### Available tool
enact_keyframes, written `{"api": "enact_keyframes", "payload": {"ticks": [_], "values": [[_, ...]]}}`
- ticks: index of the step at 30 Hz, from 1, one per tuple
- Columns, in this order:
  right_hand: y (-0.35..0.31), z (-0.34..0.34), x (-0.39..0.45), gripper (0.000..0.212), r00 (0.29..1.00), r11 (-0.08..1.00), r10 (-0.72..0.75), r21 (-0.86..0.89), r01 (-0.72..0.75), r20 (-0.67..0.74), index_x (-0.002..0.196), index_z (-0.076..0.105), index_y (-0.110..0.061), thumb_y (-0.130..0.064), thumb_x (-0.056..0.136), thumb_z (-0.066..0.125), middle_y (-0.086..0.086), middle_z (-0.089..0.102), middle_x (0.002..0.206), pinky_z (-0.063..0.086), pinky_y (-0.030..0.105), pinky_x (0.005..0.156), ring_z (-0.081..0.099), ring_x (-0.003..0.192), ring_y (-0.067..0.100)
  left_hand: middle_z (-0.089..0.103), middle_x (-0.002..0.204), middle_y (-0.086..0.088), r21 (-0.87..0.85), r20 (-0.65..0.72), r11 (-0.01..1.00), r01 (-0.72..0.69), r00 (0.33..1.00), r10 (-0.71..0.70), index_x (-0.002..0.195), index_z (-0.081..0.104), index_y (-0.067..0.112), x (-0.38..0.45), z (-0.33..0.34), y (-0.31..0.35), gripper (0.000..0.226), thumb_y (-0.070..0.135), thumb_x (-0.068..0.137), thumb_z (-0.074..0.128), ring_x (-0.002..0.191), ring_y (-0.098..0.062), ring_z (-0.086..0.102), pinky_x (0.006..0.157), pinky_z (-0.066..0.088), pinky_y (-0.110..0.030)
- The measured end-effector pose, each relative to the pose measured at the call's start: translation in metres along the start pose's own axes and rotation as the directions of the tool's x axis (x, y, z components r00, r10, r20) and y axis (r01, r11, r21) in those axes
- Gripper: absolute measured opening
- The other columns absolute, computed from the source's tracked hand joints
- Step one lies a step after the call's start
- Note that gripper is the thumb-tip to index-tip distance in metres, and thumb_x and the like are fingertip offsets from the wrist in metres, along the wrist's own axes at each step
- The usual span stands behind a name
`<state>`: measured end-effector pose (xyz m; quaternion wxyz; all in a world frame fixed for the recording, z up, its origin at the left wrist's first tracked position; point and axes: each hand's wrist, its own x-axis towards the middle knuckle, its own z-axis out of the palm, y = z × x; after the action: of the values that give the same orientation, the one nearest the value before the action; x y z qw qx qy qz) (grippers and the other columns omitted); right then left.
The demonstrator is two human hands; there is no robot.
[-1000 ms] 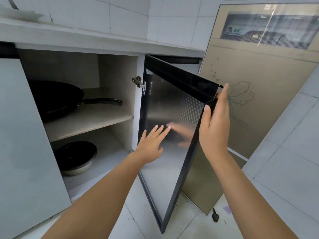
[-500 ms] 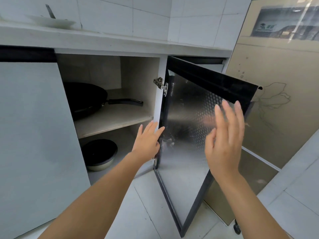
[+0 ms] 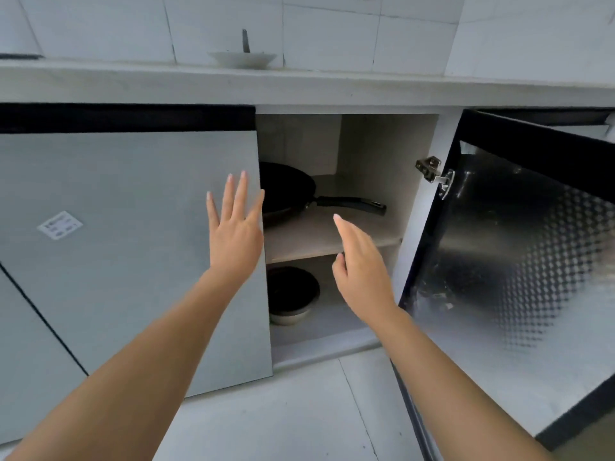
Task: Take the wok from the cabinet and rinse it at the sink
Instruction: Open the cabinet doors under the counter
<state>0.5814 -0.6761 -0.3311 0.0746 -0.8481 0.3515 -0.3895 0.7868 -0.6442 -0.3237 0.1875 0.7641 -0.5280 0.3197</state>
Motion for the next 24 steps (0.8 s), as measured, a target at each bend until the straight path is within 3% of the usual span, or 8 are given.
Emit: {"api": "enact_keyframes", "payload": {"ticks": [4,8,13,16,24], "values": [[-0.022,0.046,0.031,0.063,0.967,0.967,0.056,0.228,-0.114,0.248,0.150,0.017,-0.018,-0.002,0.094,0.040,-0.003,0.028,0.154,0.021,0.016,0.103,0.029,0.139,0.013,0.009,0.159,-0.010,0.040,0.037,0.999,0.029,0.999,-0.030,0.150,0.019,0.020,0.002,0.001,-0.040,0.081,0.009,0.082,0.061,0.147,-0.031,0.004,0.114,0.001,-0.056],[-0.040,0.082,0.066,0.071,0.899,0.839,0.143,0.431,-0.333,0.415,0.151,0.009,-0.025,0.002,0.093,0.039,-0.007,0.021,0.157,0.027,0.020,0.102,0.026,0.142,0.014,0.016,0.158,-0.010,0.101,-0.026,0.993,-0.059,0.998,0.062,0.148,0.017,0.021,0.001,0.006,-0.065,0.087,0.010,0.078,0.066,0.146,-0.025,0.011,0.113,0.012,-0.058],[-0.054,0.098,0.084,0.071,0.850,0.702,0.188,0.539,-0.467,0.492,0.150,0.016,-0.028,0.006,0.092,0.039,-0.009,0.031,0.152,0.030,0.018,0.097,0.032,0.136,0.009,0.021,0.157,-0.009,0.085,-0.071,0.993,-0.077,0.994,0.083,0.146,0.021,0.022,0.001,0.005,-0.076,0.084,0.008,0.077,0.067,0.143,-0.022,0.008,0.112,0.015,-0.058],[-0.056,0.101,0.087,0.070,0.851,0.675,0.181,0.567,-0.472,0.492,0.149,0.021,-0.029,0.004,0.092,0.044,-0.010,0.032,0.150,0.031,0.024,0.105,0.030,0.136,0.006,0.020,0.157,-0.009,0.072,-0.060,0.996,-0.057,0.996,0.061,0.147,0.024,0.022,0.000,0.003,-0.077,0.081,0.009,0.078,0.066,0.144,-0.023,0.009,0.112,0.015,-0.058],[-0.058,0.077,0.074,0.066,0.850,0.637,0.153,0.607,-0.475,0.505,0.145,0.029,-0.017,0.015,0.088,0.036,-0.002,0.040,0.145,0.032,0.019,0.094,0.038,0.134,0.012,0.011,0.159,-0.009,0.006,-0.019,1.000,0.001,1.000,-0.001,0.149,0.022,0.025,-0.011,-0.008,-0.071,0.074,0.016,0.086,0.061,0.146,-0.024,0.004,0.114,0.009,-0.058]]}}
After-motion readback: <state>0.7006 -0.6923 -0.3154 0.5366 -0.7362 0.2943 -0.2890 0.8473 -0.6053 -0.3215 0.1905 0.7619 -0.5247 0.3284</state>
